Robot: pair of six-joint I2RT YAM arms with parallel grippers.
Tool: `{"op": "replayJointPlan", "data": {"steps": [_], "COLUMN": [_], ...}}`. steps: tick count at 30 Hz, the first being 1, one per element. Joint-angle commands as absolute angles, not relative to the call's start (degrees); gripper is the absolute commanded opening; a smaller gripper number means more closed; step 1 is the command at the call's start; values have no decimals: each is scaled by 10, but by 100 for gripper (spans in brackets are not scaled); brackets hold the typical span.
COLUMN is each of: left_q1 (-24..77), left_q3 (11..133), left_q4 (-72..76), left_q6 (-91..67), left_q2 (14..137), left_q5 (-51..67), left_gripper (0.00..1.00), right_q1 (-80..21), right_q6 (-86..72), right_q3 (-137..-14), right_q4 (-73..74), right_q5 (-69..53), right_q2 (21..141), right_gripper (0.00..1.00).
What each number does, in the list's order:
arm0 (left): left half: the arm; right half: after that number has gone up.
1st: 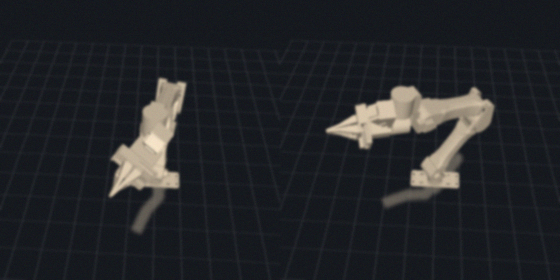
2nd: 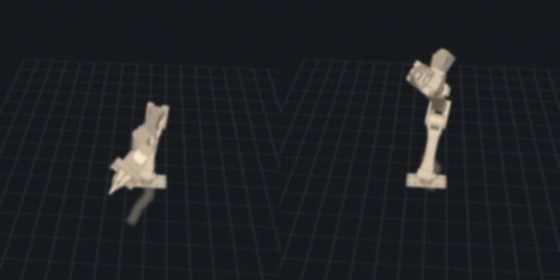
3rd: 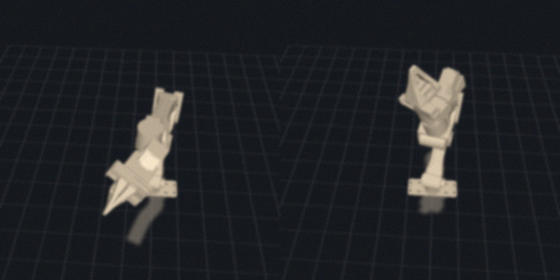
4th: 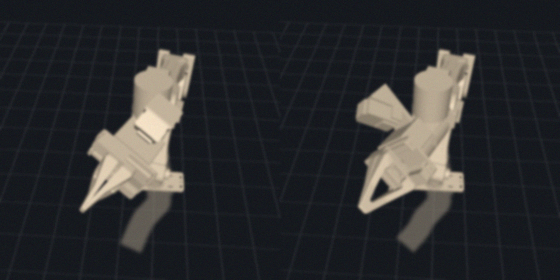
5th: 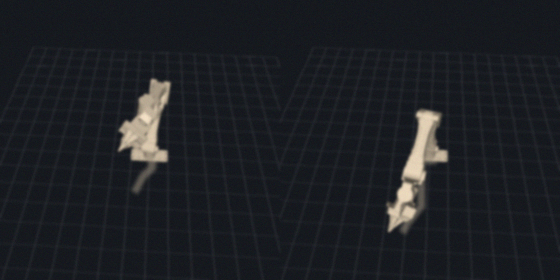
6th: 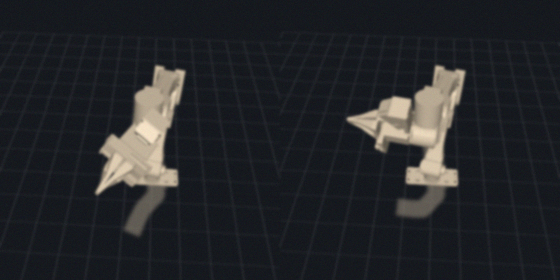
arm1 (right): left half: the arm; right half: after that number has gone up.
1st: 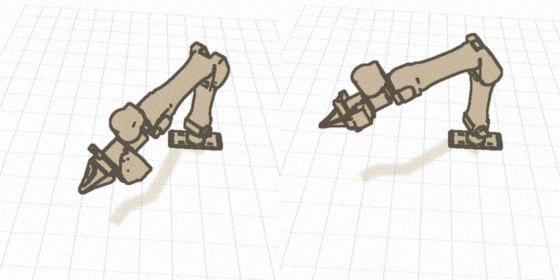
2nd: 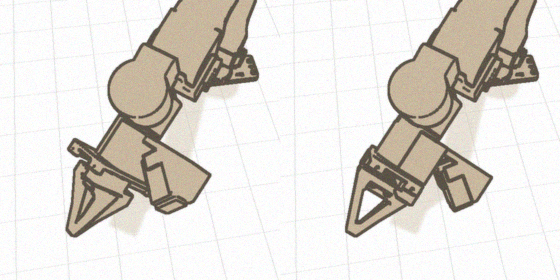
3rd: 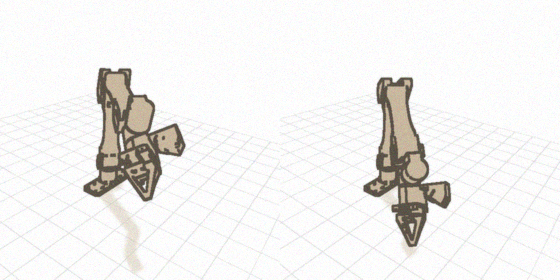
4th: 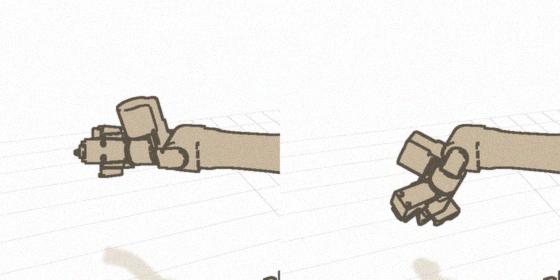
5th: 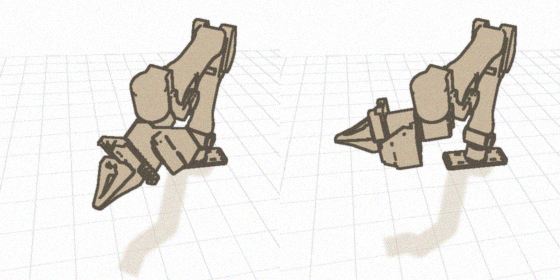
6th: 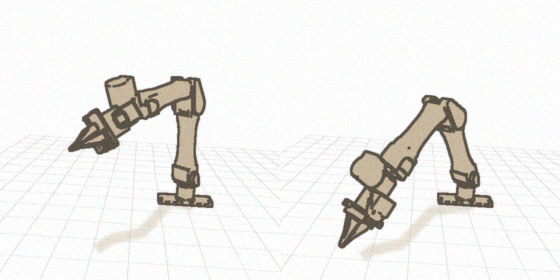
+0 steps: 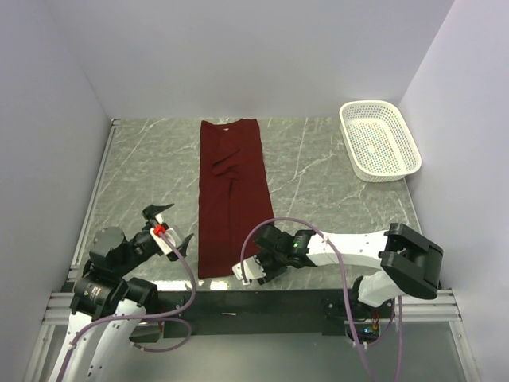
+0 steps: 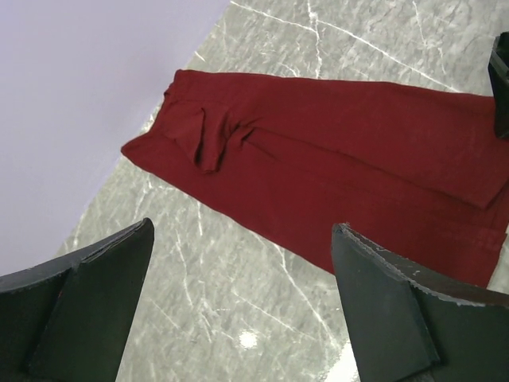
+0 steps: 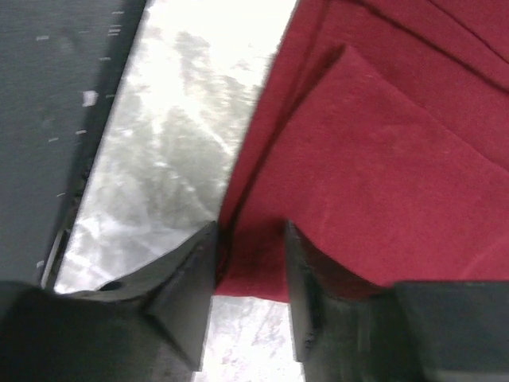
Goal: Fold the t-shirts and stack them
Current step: Fold the tshirt
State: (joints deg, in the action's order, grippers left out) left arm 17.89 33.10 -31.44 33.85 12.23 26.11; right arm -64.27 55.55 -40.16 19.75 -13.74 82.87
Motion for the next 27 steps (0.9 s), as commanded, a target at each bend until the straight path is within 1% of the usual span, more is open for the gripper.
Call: {"op": "replayJointPlan", "data": {"steps": [1, 3, 7, 9, 10, 11, 13, 15, 16, 18, 19, 20, 21, 24, 27], "left_q1": [179, 179, 179, 179, 180, 182, 192, 202, 215, 227, 238, 244, 250, 279, 309], "left_q3": [346, 347, 325, 312, 309, 308, 304, 303, 299, 297, 296, 297, 297, 295, 294], "left_q4": [-319, -326, -337, -335, -333, -333, -328, -335, -340, -338, -335, -331, -323, -307, -290], "left_q6": [368, 372, 391, 411, 417, 425, 432, 447, 463, 461, 456, 449, 445, 431, 429], "left_q2": [113, 116, 117, 121, 127, 131, 143, 156, 168, 178, 190, 196, 201, 231, 264], "left_q5": [275, 284, 323, 350, 358, 371, 378, 408, 422, 432, 430, 429, 424, 422, 417], "left_gripper": [99, 99, 98, 96, 96, 96, 94, 89, 81, 76, 70, 68, 62, 58, 60], "right_q1": [-643, -644, -643, -642, -642, -634, -620, -593, -582, -550, -542, -533, -517, -506, -502], "right_q6": [548, 544, 540, 541, 541, 541, 540, 540, 540, 540, 538, 539, 534, 528, 520], "right_q3": [-397, -397, -397, -396, -396, -398, -404, -410, -419, -426, -431, -437, -444, -451, -457], "right_q4": [189, 187, 189, 197, 199, 202, 218, 228, 242, 251, 259, 266, 272, 275, 272], "right_q5": [-86, -84, -88, -105, -112, -119, -155, -196, -216, -244, -270, -281, -301, -314, -319], "right_q2": [867, 881, 882, 868, 864, 854, 842, 823, 810, 800, 796, 793, 791, 792, 796], "right_gripper": [44, 40, 22, 17, 10, 8, 0, 0, 0, 0, 0, 0, 0, 0, 0]}}
